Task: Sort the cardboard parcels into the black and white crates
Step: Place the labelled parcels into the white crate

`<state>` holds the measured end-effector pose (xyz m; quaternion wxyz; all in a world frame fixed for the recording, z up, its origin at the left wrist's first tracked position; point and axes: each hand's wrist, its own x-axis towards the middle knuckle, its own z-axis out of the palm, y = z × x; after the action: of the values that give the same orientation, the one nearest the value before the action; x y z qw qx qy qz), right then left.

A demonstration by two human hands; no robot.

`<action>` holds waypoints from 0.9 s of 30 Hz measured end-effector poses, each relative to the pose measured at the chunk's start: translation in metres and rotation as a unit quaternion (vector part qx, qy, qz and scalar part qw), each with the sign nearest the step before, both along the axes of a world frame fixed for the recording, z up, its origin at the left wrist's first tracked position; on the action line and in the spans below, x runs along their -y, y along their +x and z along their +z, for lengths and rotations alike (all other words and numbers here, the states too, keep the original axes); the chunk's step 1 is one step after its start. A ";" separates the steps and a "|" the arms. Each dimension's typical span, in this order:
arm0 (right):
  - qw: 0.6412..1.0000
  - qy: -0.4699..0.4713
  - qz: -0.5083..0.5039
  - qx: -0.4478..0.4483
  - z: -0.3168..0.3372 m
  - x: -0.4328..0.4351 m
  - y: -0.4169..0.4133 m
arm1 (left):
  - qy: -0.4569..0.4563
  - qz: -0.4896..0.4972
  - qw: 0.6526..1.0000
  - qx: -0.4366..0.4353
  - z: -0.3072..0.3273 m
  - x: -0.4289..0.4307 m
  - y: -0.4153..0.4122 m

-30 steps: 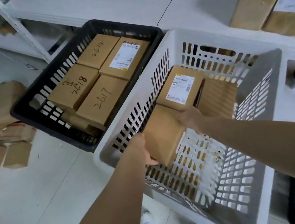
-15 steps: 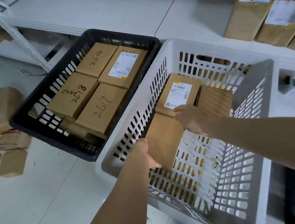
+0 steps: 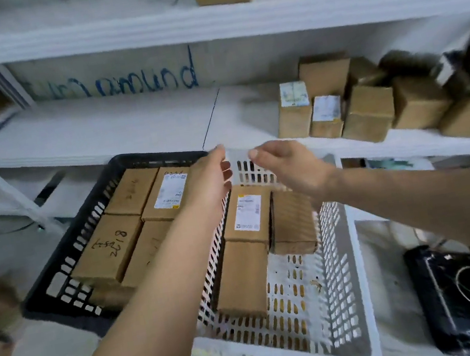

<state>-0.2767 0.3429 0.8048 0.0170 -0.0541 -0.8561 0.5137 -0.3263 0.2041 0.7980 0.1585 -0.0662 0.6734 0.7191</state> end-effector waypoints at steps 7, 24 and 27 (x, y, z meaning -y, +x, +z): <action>0.972 0.000 -0.207 -0.115 0.062 -0.004 0.077 | 0.017 -0.180 0.973 -0.141 0.066 -0.028 0.034; 0.712 0.080 -0.695 -0.069 0.070 0.037 0.478 | 0.092 -0.677 0.724 -0.098 0.071 -0.126 0.375; 0.663 0.086 -0.742 -0.049 0.059 0.071 0.543 | 0.082 -0.726 0.679 -0.079 0.060 -0.109 0.448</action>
<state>0.2663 0.2714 0.8641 0.4395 -0.6443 -0.5705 0.2573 0.1214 0.3135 0.8577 0.5816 0.5135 0.4587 0.4332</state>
